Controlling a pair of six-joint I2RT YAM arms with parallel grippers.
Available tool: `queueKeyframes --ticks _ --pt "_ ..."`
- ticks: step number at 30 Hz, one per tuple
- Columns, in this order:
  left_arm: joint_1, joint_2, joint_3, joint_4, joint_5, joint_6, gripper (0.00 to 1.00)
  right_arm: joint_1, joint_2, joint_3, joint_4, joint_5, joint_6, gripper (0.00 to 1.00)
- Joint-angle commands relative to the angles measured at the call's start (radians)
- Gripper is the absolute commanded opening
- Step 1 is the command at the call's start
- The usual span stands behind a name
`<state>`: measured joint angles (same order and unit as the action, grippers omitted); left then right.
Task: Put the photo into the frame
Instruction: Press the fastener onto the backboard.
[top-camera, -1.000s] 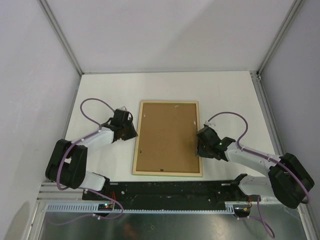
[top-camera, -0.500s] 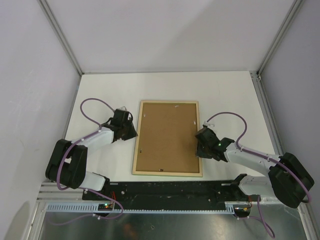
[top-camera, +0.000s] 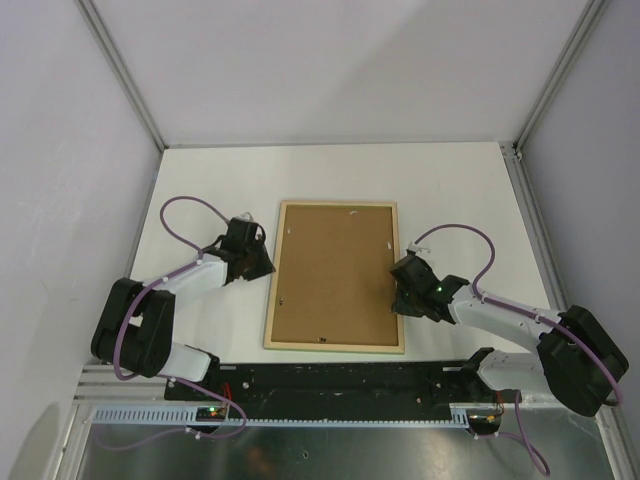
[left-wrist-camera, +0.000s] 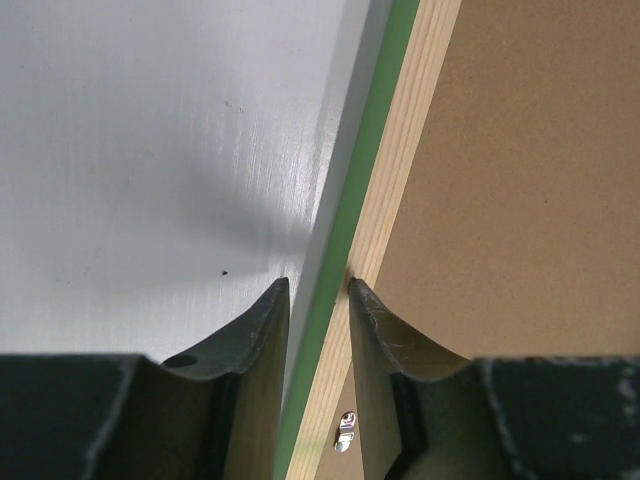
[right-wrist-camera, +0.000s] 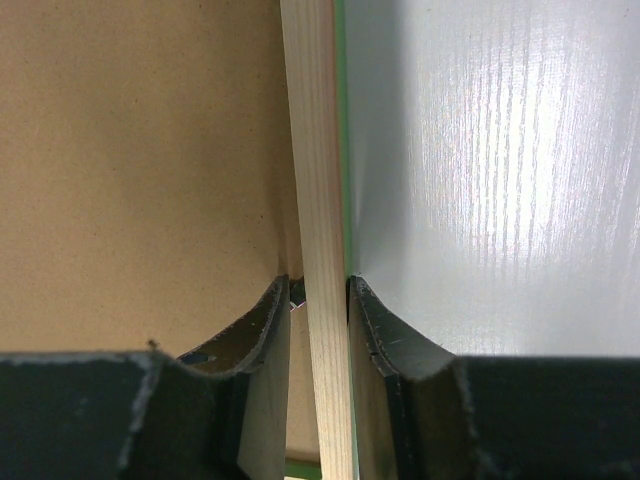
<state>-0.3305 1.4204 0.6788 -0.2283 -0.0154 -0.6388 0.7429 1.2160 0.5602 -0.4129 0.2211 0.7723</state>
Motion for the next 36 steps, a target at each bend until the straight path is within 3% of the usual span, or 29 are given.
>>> queueKeyframes --ticks 1,5,10,13,18,24,36 --pt "0.003 0.026 -0.019 -0.038 -0.030 0.002 0.35 0.019 -0.015 -0.010 -0.063 0.004 -0.001 0.00" --pt "0.003 0.023 -0.021 -0.038 -0.029 0.001 0.35 0.019 -0.025 -0.010 -0.073 0.010 0.001 0.00" --pt "0.004 0.023 -0.023 -0.038 -0.029 0.004 0.35 0.008 -0.082 -0.003 -0.035 0.024 -0.002 0.49" --pt "0.003 0.027 -0.022 -0.038 -0.028 0.004 0.35 -0.043 -0.094 0.040 0.009 0.041 -0.042 0.61" --pt "0.003 0.025 -0.018 -0.038 -0.021 0.005 0.35 -0.186 -0.010 0.111 0.165 0.030 -0.134 0.65" --pt "0.004 0.017 -0.023 -0.038 -0.018 0.005 0.35 -0.313 0.212 0.236 0.312 -0.041 -0.210 0.65" --pt "0.003 0.023 -0.018 -0.033 -0.008 0.007 0.35 -0.313 0.510 0.473 0.248 -0.028 -0.246 0.63"
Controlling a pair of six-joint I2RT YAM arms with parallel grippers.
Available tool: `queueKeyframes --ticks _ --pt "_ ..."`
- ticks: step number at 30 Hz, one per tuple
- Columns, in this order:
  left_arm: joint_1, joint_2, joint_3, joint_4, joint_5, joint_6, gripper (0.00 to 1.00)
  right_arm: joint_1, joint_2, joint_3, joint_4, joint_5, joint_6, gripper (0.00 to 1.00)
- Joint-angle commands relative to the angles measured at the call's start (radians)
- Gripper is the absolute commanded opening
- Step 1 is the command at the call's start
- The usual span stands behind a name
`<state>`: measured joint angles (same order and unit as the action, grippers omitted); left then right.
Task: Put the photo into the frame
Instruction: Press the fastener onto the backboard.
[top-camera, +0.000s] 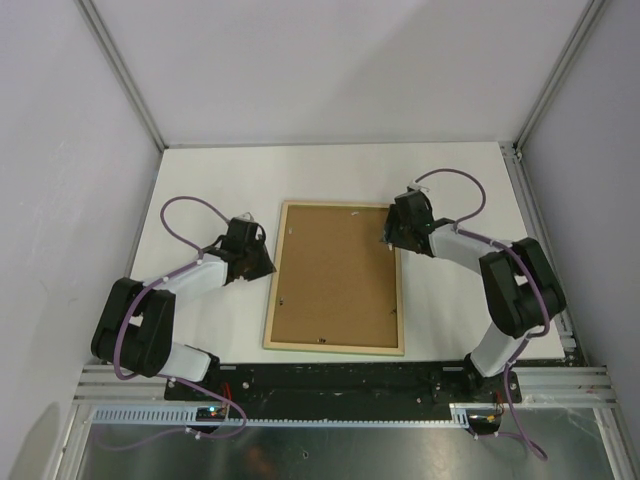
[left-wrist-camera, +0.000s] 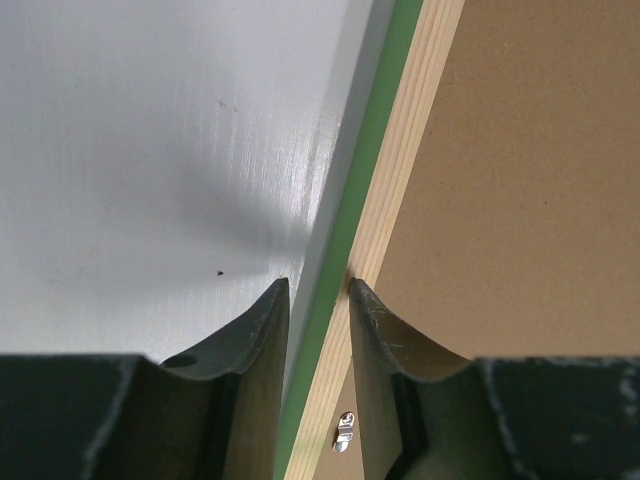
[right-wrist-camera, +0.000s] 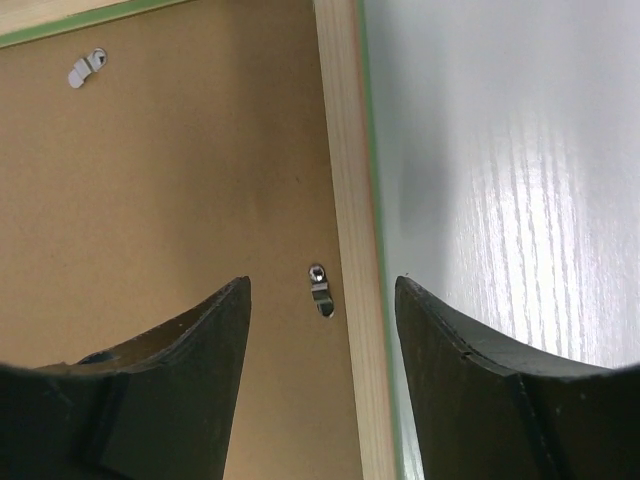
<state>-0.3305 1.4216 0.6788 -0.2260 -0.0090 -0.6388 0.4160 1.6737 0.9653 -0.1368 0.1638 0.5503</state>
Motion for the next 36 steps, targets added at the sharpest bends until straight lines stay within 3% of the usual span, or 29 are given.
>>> queueKeyframes --ticks 1,7,12,21,28,36 --pt "0.004 0.023 -0.018 -0.034 -0.013 0.007 0.35 0.017 0.064 0.079 -0.041 0.039 -0.026 0.63" --pt "0.003 0.022 -0.021 -0.029 -0.008 0.007 0.35 0.030 0.097 0.100 -0.088 0.089 -0.041 0.62" --pt "0.004 0.025 -0.021 -0.027 -0.005 0.005 0.35 0.029 0.108 0.099 -0.110 0.083 -0.046 0.53" --pt "0.004 0.024 -0.023 -0.025 -0.002 0.005 0.35 0.019 0.124 0.102 -0.108 0.071 -0.049 0.17" --pt "0.003 0.017 -0.023 -0.026 0.001 0.004 0.36 0.015 0.123 0.101 -0.105 0.059 -0.047 0.03" --pt "0.003 -0.009 -0.025 -0.027 0.001 0.001 0.40 0.023 0.106 0.102 -0.116 0.066 -0.079 0.00"
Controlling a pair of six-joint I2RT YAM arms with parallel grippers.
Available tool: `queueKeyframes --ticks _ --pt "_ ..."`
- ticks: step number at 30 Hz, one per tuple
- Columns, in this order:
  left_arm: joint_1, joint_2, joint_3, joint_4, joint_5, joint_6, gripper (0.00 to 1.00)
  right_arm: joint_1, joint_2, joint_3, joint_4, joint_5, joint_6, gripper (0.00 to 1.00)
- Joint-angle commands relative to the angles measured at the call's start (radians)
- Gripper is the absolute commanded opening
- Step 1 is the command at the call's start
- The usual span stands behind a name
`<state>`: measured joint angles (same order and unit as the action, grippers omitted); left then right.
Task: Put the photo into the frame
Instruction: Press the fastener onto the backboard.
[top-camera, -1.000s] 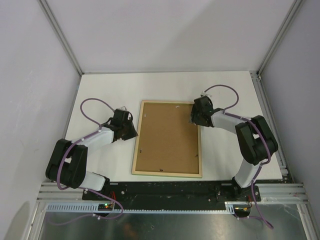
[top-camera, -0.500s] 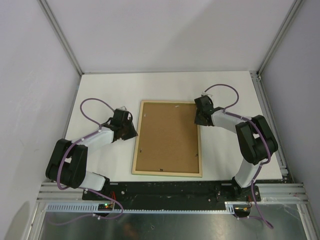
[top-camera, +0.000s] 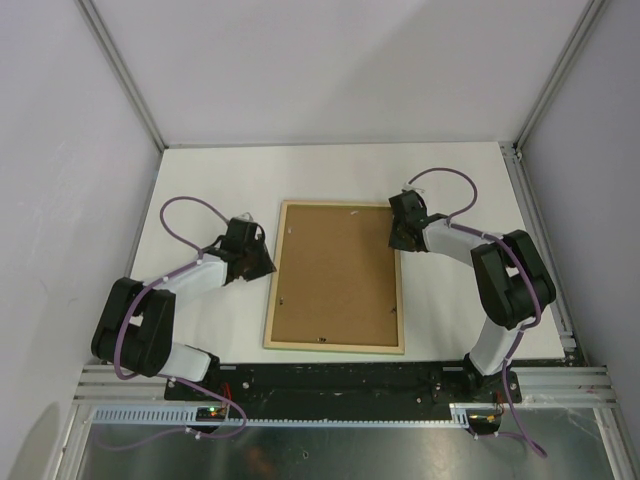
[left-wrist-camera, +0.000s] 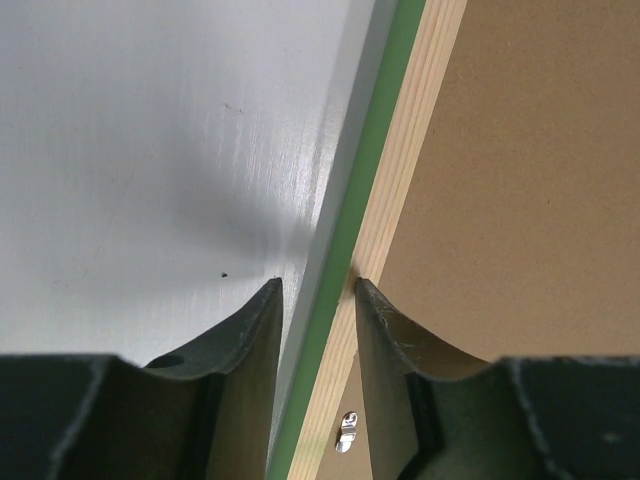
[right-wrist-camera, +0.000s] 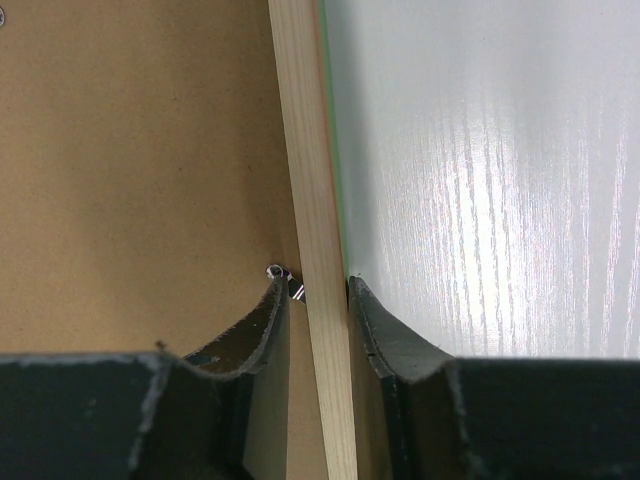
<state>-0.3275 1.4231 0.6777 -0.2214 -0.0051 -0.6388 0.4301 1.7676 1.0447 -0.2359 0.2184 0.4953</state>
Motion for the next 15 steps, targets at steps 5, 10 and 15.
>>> queueKeyframes --ticks 5,10,15 --pt "0.001 -0.053 0.023 -0.046 -0.003 0.005 0.50 0.024 0.004 0.023 -0.016 0.007 -0.071 0.00" --pt "0.006 -0.037 0.112 -0.075 -0.042 0.019 0.60 0.035 0.002 0.024 -0.015 -0.004 -0.098 0.00" --pt "0.016 0.078 0.257 -0.105 -0.086 0.086 0.68 0.044 0.000 0.023 -0.016 -0.024 -0.109 0.00"
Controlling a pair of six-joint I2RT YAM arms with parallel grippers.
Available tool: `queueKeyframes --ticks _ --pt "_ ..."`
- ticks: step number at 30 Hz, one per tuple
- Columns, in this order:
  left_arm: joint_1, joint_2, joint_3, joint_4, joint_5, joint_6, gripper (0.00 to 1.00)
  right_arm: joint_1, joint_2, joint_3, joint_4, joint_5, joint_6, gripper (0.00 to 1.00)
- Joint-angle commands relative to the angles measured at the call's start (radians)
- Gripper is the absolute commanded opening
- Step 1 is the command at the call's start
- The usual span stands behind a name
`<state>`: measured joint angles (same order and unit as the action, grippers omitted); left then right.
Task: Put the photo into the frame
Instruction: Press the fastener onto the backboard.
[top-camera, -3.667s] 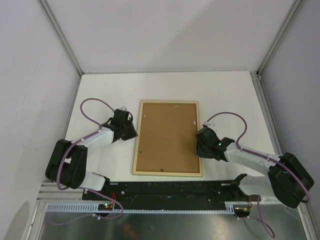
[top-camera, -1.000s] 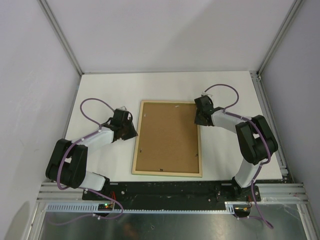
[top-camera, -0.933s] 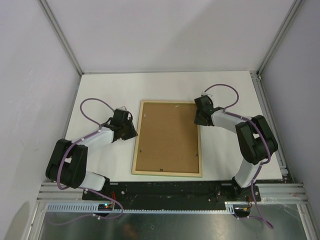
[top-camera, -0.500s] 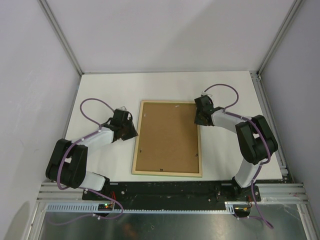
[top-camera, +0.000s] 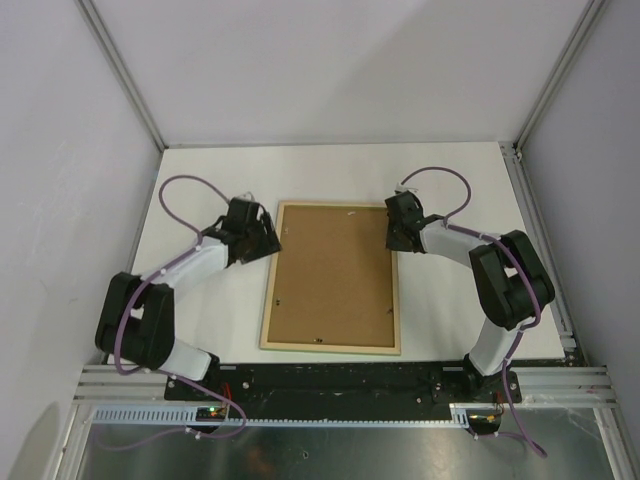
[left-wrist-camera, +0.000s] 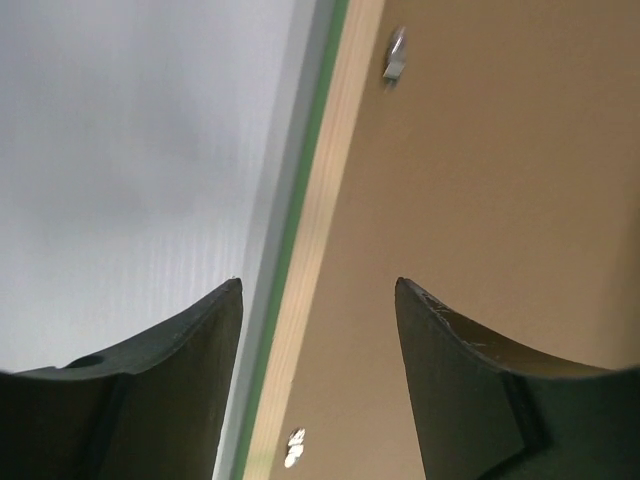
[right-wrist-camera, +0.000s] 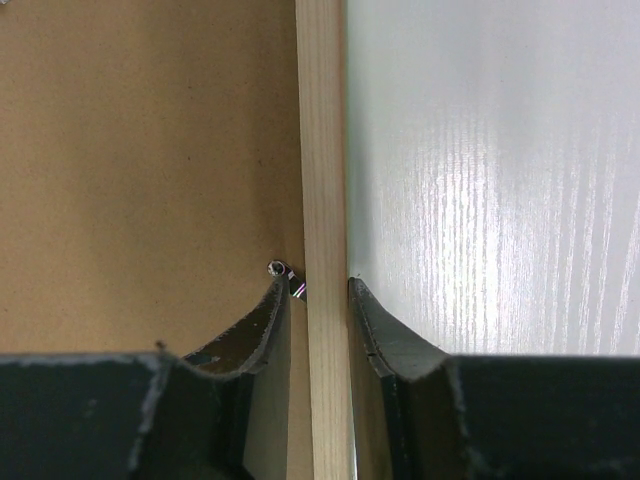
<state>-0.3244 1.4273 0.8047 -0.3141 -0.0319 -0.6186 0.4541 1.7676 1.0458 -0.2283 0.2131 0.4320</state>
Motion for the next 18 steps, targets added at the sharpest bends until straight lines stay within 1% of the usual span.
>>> queueKeyframes --ticks 1,9,18 --pt "0.016 0.100 0.161 -0.021 -0.069 0.082 0.69 0.023 -0.002 0.021 -0.024 -0.020 -0.047 0.00" --pt "0.033 0.311 0.392 -0.086 -0.083 0.216 0.70 0.028 -0.013 0.017 -0.036 -0.040 -0.066 0.00" --pt "0.033 0.409 0.454 -0.097 -0.048 0.262 0.69 0.026 -0.026 0.016 -0.042 -0.062 -0.078 0.00"
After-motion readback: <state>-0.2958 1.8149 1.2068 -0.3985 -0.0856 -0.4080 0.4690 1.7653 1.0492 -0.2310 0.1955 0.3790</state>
